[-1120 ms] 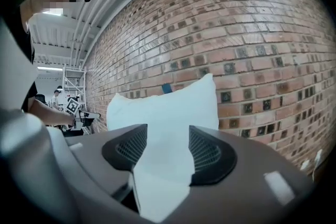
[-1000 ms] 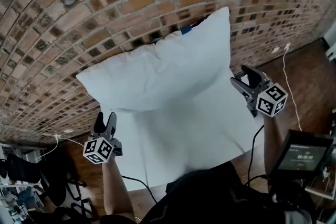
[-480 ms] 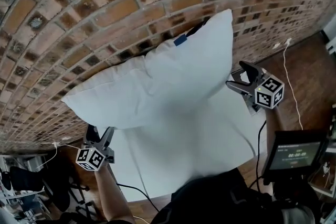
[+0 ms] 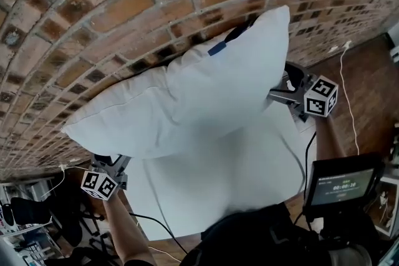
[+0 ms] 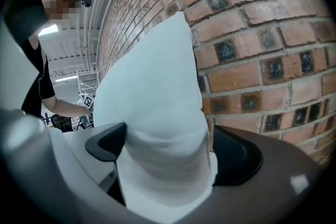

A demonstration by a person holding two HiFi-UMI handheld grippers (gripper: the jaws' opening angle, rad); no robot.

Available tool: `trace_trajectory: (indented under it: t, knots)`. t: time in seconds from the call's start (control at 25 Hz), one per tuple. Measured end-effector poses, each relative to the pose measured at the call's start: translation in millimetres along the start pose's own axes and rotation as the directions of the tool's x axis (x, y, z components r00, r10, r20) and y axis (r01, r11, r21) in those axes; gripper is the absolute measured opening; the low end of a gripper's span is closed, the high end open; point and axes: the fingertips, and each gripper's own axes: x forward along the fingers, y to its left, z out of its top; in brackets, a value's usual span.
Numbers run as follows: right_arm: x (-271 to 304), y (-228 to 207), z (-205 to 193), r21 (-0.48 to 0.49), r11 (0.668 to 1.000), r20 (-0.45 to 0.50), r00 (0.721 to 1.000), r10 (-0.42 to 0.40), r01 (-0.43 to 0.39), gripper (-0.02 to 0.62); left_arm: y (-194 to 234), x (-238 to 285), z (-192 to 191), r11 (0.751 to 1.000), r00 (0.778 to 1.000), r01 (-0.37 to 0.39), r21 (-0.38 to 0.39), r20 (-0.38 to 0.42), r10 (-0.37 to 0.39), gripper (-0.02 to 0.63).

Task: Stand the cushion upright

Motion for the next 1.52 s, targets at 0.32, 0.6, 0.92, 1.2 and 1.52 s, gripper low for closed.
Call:
trace_trajectory:
  t: [0.32,0.6,0.92,1.2,1.52]
  knots:
    - [19,10,-6,0.045,0.994,0.005,0.995,0.103,-0.103,0.475,-19,11,4,0.998,0.997,0.069,-0.010,0.031,-0.069,0.496]
    - [17,23,-1,0.031,0.993,0.006,0.994,0.111,-0.111,0.320,-33,5,11,0.998,0.997,0.070,0.003,0.022,-0.070,0.312]
    - [6,41,15,-0.002,0.998,0.064,0.996,0.061,-0.061,0.207,-49,-17,39,0.999,0.989,0.051,-0.010,0.138,-0.049,0.230]
    - [-31,71,40,-0.027,1.000,0.144,0.990,0.008,-0.005,0.175,-78,-51,75,0.997,0.972,0.073,0.036,0.222,-0.079,0.218]
    - [-69,101,109,-0.196,0.979,0.129,0.991,-0.027,0.052,0.175,-104,-77,79,0.995,0.948,0.097,0.004,0.305,-0.093,0.221]
